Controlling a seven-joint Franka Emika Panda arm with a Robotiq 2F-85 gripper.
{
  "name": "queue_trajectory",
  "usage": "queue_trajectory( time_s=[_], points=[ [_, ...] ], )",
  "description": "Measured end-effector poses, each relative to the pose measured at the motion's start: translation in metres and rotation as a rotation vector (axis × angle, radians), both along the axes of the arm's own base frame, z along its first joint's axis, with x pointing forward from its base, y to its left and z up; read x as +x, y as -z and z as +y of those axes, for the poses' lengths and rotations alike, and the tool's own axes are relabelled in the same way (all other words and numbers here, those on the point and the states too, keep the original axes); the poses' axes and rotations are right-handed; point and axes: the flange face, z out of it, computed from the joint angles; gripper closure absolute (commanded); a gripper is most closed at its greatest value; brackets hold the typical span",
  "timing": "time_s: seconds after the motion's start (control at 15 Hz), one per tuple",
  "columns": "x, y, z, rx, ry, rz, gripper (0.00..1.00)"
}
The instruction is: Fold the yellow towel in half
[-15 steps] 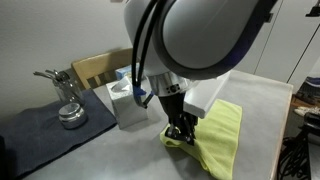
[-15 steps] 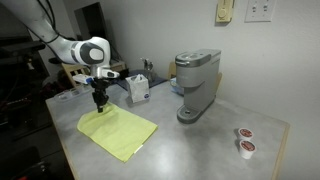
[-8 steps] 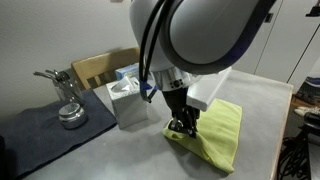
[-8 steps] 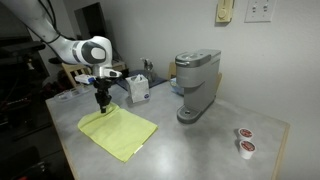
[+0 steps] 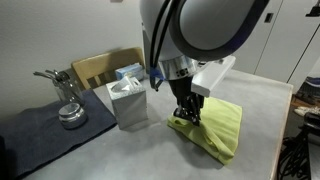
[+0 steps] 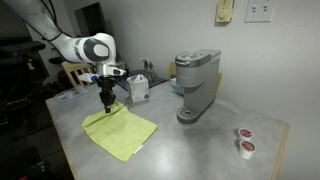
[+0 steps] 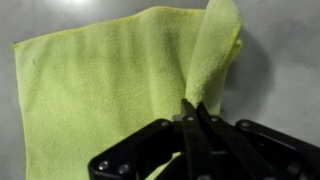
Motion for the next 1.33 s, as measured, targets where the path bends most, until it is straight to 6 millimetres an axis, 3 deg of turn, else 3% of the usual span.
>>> queue_trajectory(
  time_s=[0.47,1.0,1.33],
  points=[
    [-0.001,-0.011,-0.011,-0.006,0.015,-0.010,0.99],
    [-0.012,-0.047,-0.009,-0.005,0.006,-0.021,0.99],
    [-0.017,-0.054,-0.019,-0.029,-0.005,-0.019,0.99]
  ],
)
